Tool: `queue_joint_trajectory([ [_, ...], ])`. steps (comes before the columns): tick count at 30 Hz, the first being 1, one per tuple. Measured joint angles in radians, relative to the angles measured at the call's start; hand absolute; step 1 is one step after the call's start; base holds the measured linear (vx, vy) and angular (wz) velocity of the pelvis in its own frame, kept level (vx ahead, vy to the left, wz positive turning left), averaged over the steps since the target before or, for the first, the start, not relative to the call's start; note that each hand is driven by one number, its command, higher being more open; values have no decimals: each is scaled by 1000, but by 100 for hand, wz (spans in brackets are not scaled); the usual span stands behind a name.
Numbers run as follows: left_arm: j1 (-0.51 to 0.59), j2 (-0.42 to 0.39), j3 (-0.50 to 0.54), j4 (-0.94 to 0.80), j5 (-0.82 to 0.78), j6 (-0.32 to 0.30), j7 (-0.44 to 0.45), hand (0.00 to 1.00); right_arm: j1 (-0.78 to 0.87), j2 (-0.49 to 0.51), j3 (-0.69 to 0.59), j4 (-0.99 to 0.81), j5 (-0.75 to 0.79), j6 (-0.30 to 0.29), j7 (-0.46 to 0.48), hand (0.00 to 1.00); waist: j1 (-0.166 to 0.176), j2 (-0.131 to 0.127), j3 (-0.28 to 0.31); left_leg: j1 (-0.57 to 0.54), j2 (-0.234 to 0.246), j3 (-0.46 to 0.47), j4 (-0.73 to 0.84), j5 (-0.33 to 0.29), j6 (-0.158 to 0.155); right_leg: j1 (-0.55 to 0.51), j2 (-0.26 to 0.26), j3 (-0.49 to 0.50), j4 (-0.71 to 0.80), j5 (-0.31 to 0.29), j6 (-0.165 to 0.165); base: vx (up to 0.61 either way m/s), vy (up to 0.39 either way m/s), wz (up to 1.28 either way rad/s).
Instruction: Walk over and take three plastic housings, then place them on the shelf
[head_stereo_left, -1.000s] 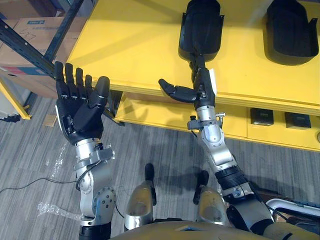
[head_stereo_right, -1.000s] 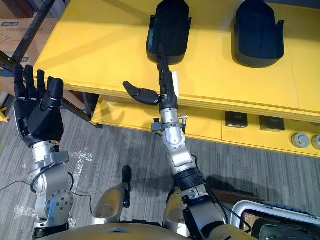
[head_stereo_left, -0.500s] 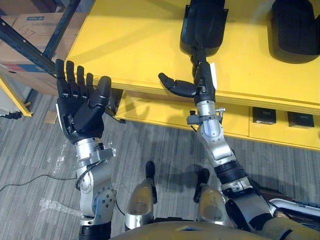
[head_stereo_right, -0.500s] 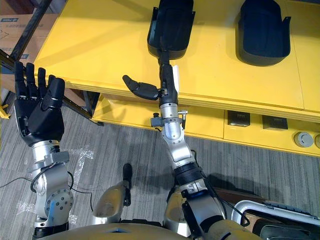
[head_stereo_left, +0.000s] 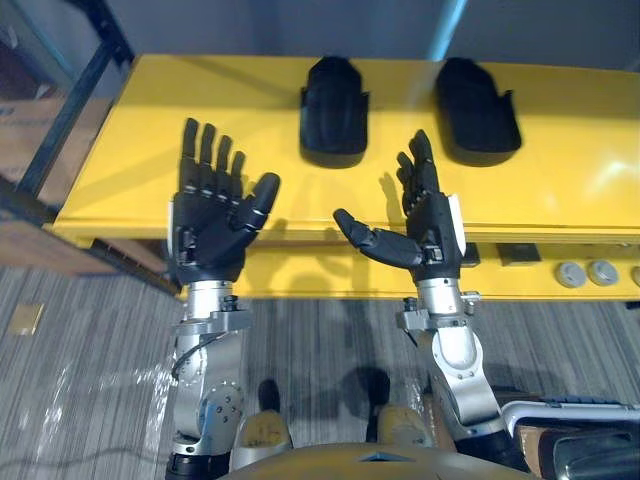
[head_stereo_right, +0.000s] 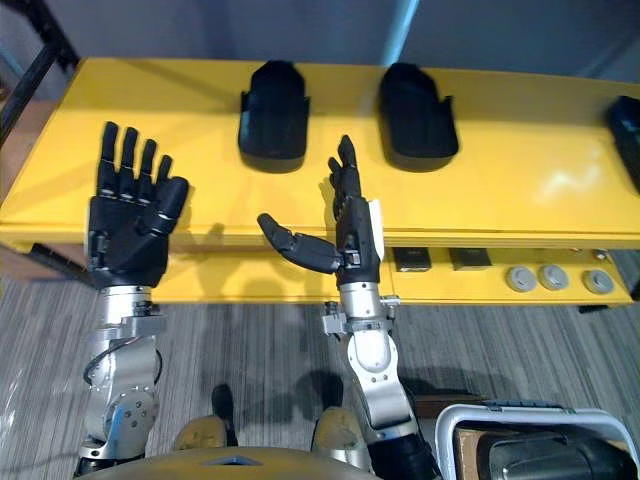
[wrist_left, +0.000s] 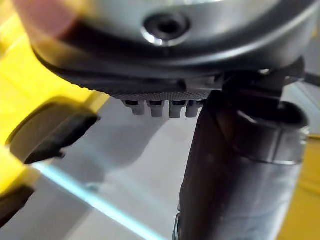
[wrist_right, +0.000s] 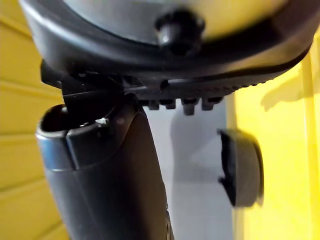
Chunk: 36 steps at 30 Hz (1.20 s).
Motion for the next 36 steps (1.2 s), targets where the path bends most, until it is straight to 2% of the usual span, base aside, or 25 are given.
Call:
queue_joint_trajectory([
  [3,-1,6,-21,13,-1,0,-15,100,74,0,-97,-8,-7,43,-43,100,-32,2,-8,28,7,80,16,-33,-9,-6,14,78,-20,17,3,10,15,-90],
  [6,-2,32,-51,54,-21,-2,-15,100,176,-2,-295,-8,-3,81,-112,100,-89,21,-31,33,17,177,53,-75,-19,-48,32,174,-29,33,9,30,5,-97],
  [8,-3,44,-60,89,-21,-3,-8,100,245,-4,-437,-8,4,82,-157,100,-151,39,-42,54,37,251,90,-112,-35,-58,58,253,-42,44,16,55,-13,-104],
  [9,-6,44,-63,97,-21,-5,-3,100,270,-4,-467,-8,5,81,-167,100,-164,44,-46,59,47,270,100,-122,-39,-60,67,271,-42,45,16,41,-21,-102],
  [11,-32,45,-78,114,-21,-6,23,100,340,-2,-540,-10,8,73,-194,100,-214,52,-52,93,74,337,134,-154,-59,-62,104,340,-42,49,11,33,-41,-98],
  [13,-64,45,-96,115,-21,-11,63,100,376,5,-545,-10,38,56,-195,100,-231,53,-53,108,86,366,158,-176,-63,-75,132,395,-42,56,5,-40,-46,-102],
  [14,-84,44,-107,115,-20,-16,92,100,377,19,-537,-11,48,40,-194,100,-234,55,-54,103,89,347,184,-194,-50,-90,148,435,-42,64,2,-77,-57,-103],
  [15,-90,44,-108,115,-20,-18,105,100,374,27,-527,-12,52,33,-192,100,-234,55,-55,95,90,314,205,-203,-33,-99,153,455,-42,67,3,-92,-80,-105],
  [16,-91,43,-105,114,-20,-26,132,100,363,31,-501,-16,53,22,-182,100,-231,59,-56,71,89,205,253,-224,5,-116,166,497,-36,70,0,-98,-65,-109],
  [18,-67,41,-97,105,-16,-28,177,100,322,25,-411,-15,53,14,-132,100,-195,76,-61,19,71,-40,367,-285,100,-144,191,570,-16,60,-16,-122,14,-115],
  [19,-61,41,-97,102,-15,-28,182,100,316,23,-401,-15,53,14,-124,100,-189,80,-63,14,67,-70,378,-298,106,-147,191,572,-15,59,-19,-129,123,-96],
  [20,-28,40,-96,80,6,-28,193,100,281,4,-352,-6,53,14,-98,100,-163,100,-73,-3,45,-176,399,-330,118,-168,196,575,-9,67,-33,-116,134,-73],
  [21,1,39,-95,58,10,-28,191,100,247,-18,-311,6,51,15,-81,100,-144,119,-84,-11,35,-234,399,-351,114,-191,208,571,7,71,-34,-137,146,-64],
  [24,8,33,-71,53,4,-28,159,100,193,-23,-239,41,50,15,-60,100,-98,121,-83,-25,3,-249,388,-373,98,-230,180,548,58,75,-27,-144,117,14],
  [26,11,29,-51,47,-5,-36,136,100,202,-14,-207,47,77,16,-61,100,-74,119,-80,-41,2,-257,410,-405,70,-238,169,520,89,67,-17,-174,99,38],
  [28,32,30,-32,13,-33,-57,107,100,214,16,-180,46,92,17,-61,100,-62,101,-67,-65,1,-266,472,-438,48,-245,167,514,122,64,-10,-173,74,18],
  [30,43,32,-28,-8,-46,-78,85,100,266,47,-174,40,93,12,-61,100,-52,86,-60,-95,1,-265,554,-472,50,-241,162,520,120,81,15,-221,103,-12],
  [31,43,33,-29,-23,-62,-84,69,100,297,51,-167,40,116,3,-53,100,-47,74,-51,-116,1,-248,613,-496,54,-243,162,532,115,88,14,-227,116,-51],
  [32,45,32,-25,-27,-61,-90,62,100,311,49,-167,41,138,1,-35,100,-40,64,-36,-125,1,-217,651,-501,58,-246,146,492,88,68,-74,-355,161,-107],
  [33,51,29,-24,-28,-59,-89,64,100,293,40,-166,43,160,-7,-11,100,-25,81,-13,-127,31,-159,633,-477,82,-276,114,337,95,-55,-198,-368,132,-145],
  [34,60,31,-17,-28,-58,-88,66,100,270,33,-155,48,159,-31,11,100,-12,83,-5,-130,46,-98,597,-444,88,-342,91,227,224,-37,-145,-307,83,-136],
  [35,67,29,-10,-23,-61,-82,66,100,255,25,-138,49,158,-43,16,100,-10,73,-9,-129,50,-76,559,-412,91,-365,77,183,352,-41,-149,-196,15,-85],
  [36,68,32,-6,-7,-63,-68,62,100,238,19,-118,54,155,-58,16,100,-6,80,-7,-123,50,-72,503,-365,92,-362,46,144,493,-72,-159,-131,-24,-36],
])
